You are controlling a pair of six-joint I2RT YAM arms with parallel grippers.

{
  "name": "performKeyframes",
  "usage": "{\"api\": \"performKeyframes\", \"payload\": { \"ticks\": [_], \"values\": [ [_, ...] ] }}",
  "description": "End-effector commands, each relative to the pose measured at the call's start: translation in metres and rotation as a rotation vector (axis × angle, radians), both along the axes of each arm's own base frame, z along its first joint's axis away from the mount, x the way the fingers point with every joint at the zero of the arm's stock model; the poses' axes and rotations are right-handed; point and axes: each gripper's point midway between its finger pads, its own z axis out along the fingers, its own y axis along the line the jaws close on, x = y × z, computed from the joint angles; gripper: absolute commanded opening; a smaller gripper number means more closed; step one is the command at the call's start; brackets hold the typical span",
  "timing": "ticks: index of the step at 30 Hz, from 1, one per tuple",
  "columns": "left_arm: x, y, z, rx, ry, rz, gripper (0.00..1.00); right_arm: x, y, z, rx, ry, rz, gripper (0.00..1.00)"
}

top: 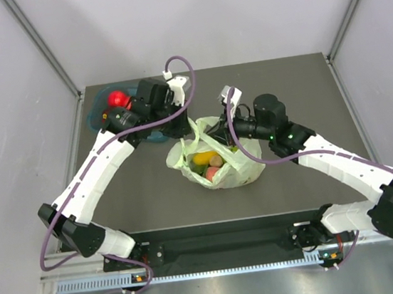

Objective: Place the fake fruits into the plastic bag and tie a complex knot

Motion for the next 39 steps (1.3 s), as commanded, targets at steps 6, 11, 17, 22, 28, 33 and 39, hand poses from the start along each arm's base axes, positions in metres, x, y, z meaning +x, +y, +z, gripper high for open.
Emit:
{"api": "performKeyframes", "payload": {
  "ticks": [6,11,17,22,28,33,39],
  "values": [
    [-0.003,-0.034,0.02,-0.178,0.015,-0.127,0.0,-0.01,0.018,0.021,0.078,-0.007,0.13,0.15],
    [-0.014,-0.049,0.022,-0.255,0.053,-0.207,0.0,-0.008,0.017,0.023,0.085,-0.011,0.111,0.15],
    [0.01,-0.004,0.031,-0.229,0.005,-0.052,0.0,-0.004,0.012,0.026,0.059,-0.028,0.08,0.15],
    [-0.002,-0.008,0.054,-0.345,0.0,-0.132,0.0,-0.008,0.016,0.023,0.064,-0.012,0.105,0.15],
    [0.009,0.011,0.03,-0.218,0.005,-0.049,0.0,-0.006,0.019,0.023,0.074,-0.006,0.097,0.15],
    [0.0,0.019,0.001,-0.153,0.082,-0.046,0.0,-0.005,0.016,0.038,0.123,-0.042,0.071,0.14],
    [-0.014,-0.003,0.007,-0.267,0.12,-0.174,0.0,-0.009,0.016,0.06,0.166,-0.073,0.081,0.14]
  ]
}}
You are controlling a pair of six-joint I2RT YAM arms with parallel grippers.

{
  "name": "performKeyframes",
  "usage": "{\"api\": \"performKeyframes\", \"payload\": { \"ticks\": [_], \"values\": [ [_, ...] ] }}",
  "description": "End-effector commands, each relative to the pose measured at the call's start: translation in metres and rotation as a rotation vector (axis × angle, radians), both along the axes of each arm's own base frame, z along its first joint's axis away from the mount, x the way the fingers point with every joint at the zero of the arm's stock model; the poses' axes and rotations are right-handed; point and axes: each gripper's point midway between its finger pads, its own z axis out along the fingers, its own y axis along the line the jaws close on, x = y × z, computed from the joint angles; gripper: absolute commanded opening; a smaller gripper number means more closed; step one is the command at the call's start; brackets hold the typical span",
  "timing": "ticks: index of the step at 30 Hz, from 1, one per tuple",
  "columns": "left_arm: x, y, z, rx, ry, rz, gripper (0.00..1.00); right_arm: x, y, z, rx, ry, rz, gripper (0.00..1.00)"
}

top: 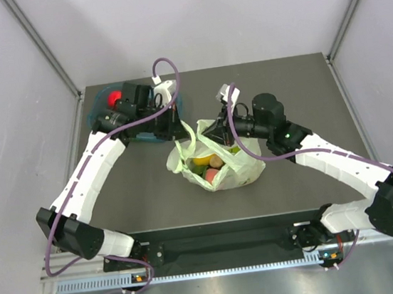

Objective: Place the fake fruits into the plastic bag and tie a complex knot

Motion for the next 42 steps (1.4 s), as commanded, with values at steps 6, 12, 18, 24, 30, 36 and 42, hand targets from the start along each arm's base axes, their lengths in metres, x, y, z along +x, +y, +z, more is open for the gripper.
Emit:
{"api": "performKeyframes", "payload": {
  "ticks": [6,12,18,24,30,36,42],
  "values": [
    [-0.01,-0.032,0.034,-0.181,-0.031,-0.146,0.0,-0.003,0.004,0.062,0.114,-0.111,0.013,0.14],
    [-0.016,-0.052,0.048,-0.251,-0.032,-0.211,0.0,-0.004,0.008,0.064,0.116,-0.106,0.021,0.15],
    [-0.015,-0.058,0.062,-0.294,-0.059,-0.223,0.0,-0.007,0.01,0.053,0.09,-0.099,0.021,0.15],
    [-0.011,-0.056,0.067,-0.278,-0.088,-0.194,0.0,-0.022,0.015,0.051,0.13,-0.085,0.085,0.18],
    [-0.002,-0.047,0.077,-0.216,-0.15,-0.153,0.0,-0.032,0.015,0.043,0.099,-0.064,0.104,0.18],
    [-0.006,-0.052,0.085,-0.247,-0.148,-0.188,0.0,-0.031,0.011,0.031,0.074,-0.043,0.077,0.18],
    [-0.007,-0.055,0.079,-0.239,-0.142,-0.2,0.0,-0.032,0.014,0.032,0.079,-0.039,0.088,0.18]
  ]
}}
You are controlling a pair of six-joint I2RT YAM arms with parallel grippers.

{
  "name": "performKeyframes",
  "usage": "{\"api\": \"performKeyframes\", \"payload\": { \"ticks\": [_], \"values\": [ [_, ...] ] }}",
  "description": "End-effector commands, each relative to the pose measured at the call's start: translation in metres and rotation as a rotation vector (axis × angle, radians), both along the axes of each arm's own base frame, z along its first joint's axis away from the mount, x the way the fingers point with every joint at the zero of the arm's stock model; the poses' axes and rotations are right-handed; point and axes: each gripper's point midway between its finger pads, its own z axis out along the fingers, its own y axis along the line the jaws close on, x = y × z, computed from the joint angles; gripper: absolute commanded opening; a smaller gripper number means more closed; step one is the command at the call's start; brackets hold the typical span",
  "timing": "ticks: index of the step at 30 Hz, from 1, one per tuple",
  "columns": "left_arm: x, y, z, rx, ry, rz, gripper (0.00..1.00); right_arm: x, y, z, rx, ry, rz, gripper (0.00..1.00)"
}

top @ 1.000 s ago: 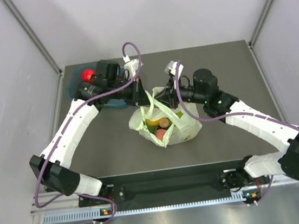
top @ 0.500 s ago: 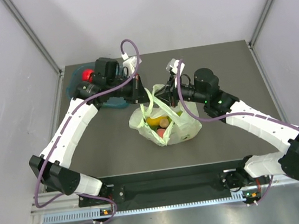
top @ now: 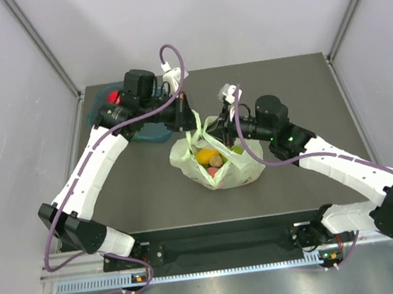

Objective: Place the fake fruits into the plastic bag and tie a complex knot

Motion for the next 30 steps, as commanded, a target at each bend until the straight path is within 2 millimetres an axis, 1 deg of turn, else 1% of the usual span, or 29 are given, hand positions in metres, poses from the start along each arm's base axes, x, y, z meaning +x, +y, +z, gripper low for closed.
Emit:
{"api": "performKeyframes", "payload": {
  "ticks": [1,4,5,6,7,8,13,18,19,20,22,24,25,30],
  "values": [
    [0.008,-0.01,0.027,-0.062,-0.115,-0.029,0.0,-0.019,0.01,0.008,0.025,-0.005,0.084,0.18],
    [0.011,-0.003,0.024,-0.021,-0.129,0.009,0.0,-0.026,0.01,0.01,0.038,-0.006,0.111,0.18],
    [0.017,0.003,0.018,0.015,-0.133,0.047,0.0,-0.031,0.009,0.012,0.048,-0.005,0.132,0.18],
    [0.019,0.006,0.018,0.031,-0.139,0.067,0.0,-0.033,0.01,0.017,0.063,-0.018,0.144,0.18],
    [0.022,0.008,0.018,0.041,-0.142,0.082,0.0,-0.036,0.01,0.017,0.073,-0.013,0.159,0.18],
    [0.024,0.011,0.016,0.058,-0.145,0.101,0.0,-0.043,0.011,0.019,0.084,-0.015,0.191,0.18],
    [0.021,0.009,0.02,0.037,-0.141,0.085,0.0,-0.052,0.017,0.03,0.13,-0.01,0.259,0.19],
    [0.013,0.007,0.029,0.001,-0.142,0.067,0.0,-0.049,0.022,0.03,0.137,0.006,0.274,0.2],
    [0.015,0.009,0.027,0.01,-0.142,0.078,0.0,-0.051,0.023,0.03,0.146,0.019,0.28,0.2],
    [0.016,0.012,0.026,0.024,-0.145,0.097,0.0,-0.05,0.025,0.035,0.17,0.004,0.285,0.21],
    [0.02,0.019,0.02,0.066,-0.143,0.141,0.0,-0.044,0.024,0.036,0.186,0.018,0.244,0.22],
    [0.02,0.023,0.018,0.08,-0.14,0.16,0.0,-0.033,0.019,0.041,0.219,-0.006,0.162,0.22],
    [0.019,0.025,0.019,0.084,-0.139,0.172,0.0,-0.031,0.016,0.047,0.244,-0.017,0.132,0.22],
    [0.016,0.035,0.03,0.099,-0.165,0.21,0.0,-0.027,0.015,0.068,0.308,-0.062,0.115,0.25]
  ]
}}
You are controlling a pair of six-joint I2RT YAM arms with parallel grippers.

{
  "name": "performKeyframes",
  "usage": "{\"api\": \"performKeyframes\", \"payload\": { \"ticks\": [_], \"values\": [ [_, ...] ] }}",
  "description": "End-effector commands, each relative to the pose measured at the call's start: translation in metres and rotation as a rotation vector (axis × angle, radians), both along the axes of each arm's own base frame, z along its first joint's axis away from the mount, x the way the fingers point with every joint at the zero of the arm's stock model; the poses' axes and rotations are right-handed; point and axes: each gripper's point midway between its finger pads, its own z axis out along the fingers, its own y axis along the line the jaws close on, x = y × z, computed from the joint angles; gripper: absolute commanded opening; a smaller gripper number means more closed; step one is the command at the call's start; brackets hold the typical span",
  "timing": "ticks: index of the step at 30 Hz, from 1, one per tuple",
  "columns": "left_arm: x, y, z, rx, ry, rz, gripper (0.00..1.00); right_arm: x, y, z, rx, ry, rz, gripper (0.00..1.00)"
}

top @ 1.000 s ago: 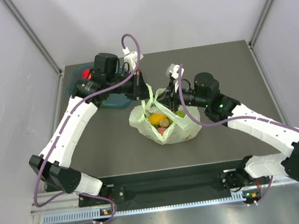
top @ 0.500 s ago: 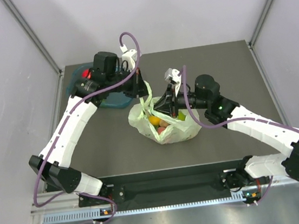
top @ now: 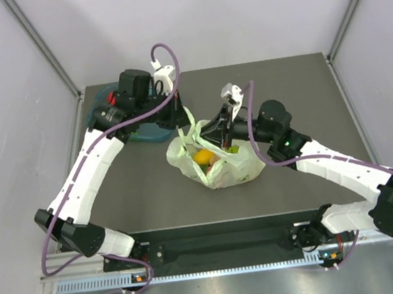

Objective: Place the fake fruits into the plastic bag and tie a complex knot

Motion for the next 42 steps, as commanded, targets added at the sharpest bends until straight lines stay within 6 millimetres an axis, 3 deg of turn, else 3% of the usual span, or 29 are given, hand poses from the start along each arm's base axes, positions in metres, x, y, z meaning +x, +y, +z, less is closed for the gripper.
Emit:
{"api": "performKeyframes", "payload": {
  "ticks": [1,5,12,22,31,37,42],
  "values": [
    [-0.007,0.014,0.035,-0.015,-0.084,0.048,0.0,-0.002,-0.004,0.052,0.149,-0.107,-0.035,0.26],
    [-0.012,0.022,0.045,-0.009,-0.101,0.071,0.0,0.003,-0.005,0.069,0.198,-0.13,-0.072,0.37],
    [-0.018,0.025,0.057,-0.02,-0.114,0.073,0.0,0.014,0.01,0.062,0.124,-0.146,-0.122,0.48],
    [-0.022,0.022,0.057,-0.03,-0.105,0.053,0.0,0.044,0.007,0.049,0.046,-0.174,-0.306,0.51],
    [-0.027,0.019,0.058,-0.038,-0.098,0.029,0.0,0.052,0.011,0.046,-0.003,-0.216,-0.422,0.52],
    [-0.036,0.014,0.058,-0.055,-0.073,-0.023,0.0,0.062,0.012,0.048,0.009,-0.253,-0.481,0.61],
    [-0.041,0.011,0.061,-0.071,-0.071,-0.048,0.0,0.068,0.014,0.048,0.031,-0.265,-0.505,0.59]
  ]
}}
